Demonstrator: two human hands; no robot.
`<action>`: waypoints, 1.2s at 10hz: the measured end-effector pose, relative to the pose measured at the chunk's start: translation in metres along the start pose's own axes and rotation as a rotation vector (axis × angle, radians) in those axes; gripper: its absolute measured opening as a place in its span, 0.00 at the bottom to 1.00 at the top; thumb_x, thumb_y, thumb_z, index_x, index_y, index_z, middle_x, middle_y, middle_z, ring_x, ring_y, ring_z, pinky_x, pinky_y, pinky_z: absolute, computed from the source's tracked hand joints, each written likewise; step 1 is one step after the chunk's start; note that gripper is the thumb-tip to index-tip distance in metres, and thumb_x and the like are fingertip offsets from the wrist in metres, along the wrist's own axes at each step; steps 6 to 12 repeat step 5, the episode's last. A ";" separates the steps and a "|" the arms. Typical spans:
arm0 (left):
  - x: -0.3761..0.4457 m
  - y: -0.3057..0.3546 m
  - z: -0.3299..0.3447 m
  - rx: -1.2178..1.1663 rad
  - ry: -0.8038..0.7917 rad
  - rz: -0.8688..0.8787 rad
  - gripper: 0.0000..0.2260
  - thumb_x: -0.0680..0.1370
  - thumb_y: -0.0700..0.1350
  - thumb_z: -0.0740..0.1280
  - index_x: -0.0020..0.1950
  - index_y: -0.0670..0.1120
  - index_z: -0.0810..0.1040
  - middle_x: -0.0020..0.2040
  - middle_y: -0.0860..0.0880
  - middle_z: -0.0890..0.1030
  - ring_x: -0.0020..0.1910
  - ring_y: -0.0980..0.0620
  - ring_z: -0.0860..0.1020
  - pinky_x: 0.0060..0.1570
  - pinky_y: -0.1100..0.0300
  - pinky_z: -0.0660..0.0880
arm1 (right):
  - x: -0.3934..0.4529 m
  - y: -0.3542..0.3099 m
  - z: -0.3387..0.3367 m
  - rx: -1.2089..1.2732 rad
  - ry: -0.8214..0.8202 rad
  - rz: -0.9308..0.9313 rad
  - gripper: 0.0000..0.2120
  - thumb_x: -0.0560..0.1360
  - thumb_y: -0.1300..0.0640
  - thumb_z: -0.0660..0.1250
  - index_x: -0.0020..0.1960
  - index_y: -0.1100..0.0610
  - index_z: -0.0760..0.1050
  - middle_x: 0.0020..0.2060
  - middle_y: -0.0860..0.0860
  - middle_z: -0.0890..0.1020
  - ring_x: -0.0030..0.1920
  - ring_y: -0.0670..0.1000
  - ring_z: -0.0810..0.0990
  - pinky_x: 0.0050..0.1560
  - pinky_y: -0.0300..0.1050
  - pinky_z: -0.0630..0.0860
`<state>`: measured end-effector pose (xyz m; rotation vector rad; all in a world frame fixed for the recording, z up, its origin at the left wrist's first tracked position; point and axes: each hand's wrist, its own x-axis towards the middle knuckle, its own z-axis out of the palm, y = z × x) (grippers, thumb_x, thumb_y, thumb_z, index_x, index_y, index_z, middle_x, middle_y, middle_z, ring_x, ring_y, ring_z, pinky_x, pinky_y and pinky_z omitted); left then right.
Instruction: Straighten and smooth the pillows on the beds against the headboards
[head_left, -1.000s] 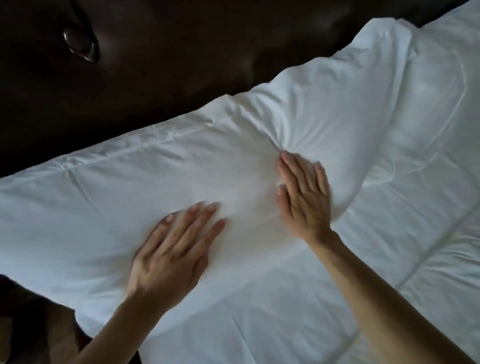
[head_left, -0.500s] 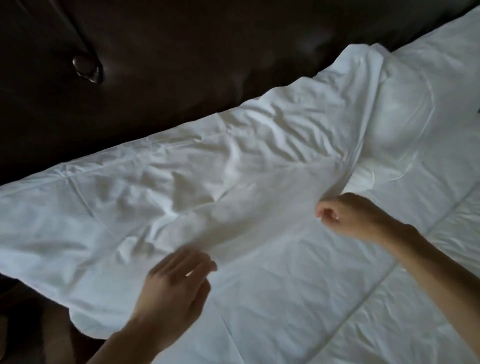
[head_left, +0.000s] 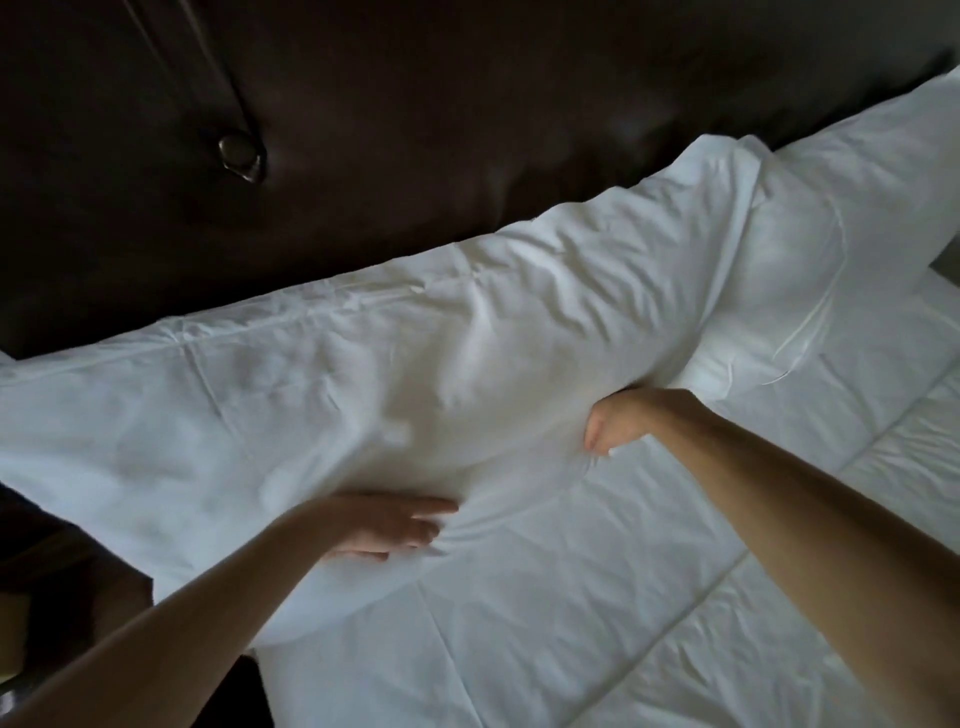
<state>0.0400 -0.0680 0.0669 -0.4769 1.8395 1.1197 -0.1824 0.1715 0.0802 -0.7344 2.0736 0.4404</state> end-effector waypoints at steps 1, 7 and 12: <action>-0.027 -0.009 0.012 0.048 0.129 -0.065 0.17 0.83 0.47 0.61 0.71 0.62 0.72 0.60 0.55 0.79 0.51 0.58 0.76 0.45 0.64 0.73 | -0.026 0.006 0.013 0.129 0.082 0.086 0.14 0.76 0.54 0.67 0.60 0.54 0.81 0.57 0.51 0.83 0.53 0.51 0.81 0.50 0.41 0.76; -0.206 0.048 0.044 0.339 1.001 0.177 0.12 0.82 0.51 0.58 0.60 0.57 0.78 0.59 0.54 0.82 0.56 0.48 0.79 0.49 0.53 0.71 | -0.235 -0.051 0.000 0.515 0.830 0.195 0.15 0.78 0.44 0.63 0.58 0.50 0.79 0.57 0.48 0.84 0.59 0.54 0.81 0.59 0.52 0.76; -0.206 0.048 0.044 0.339 1.001 0.177 0.12 0.82 0.51 0.58 0.60 0.57 0.78 0.59 0.54 0.82 0.56 0.48 0.79 0.49 0.53 0.71 | -0.235 -0.051 0.000 0.515 0.830 0.195 0.15 0.78 0.44 0.63 0.58 0.50 0.79 0.57 0.48 0.84 0.59 0.54 0.81 0.59 0.52 0.76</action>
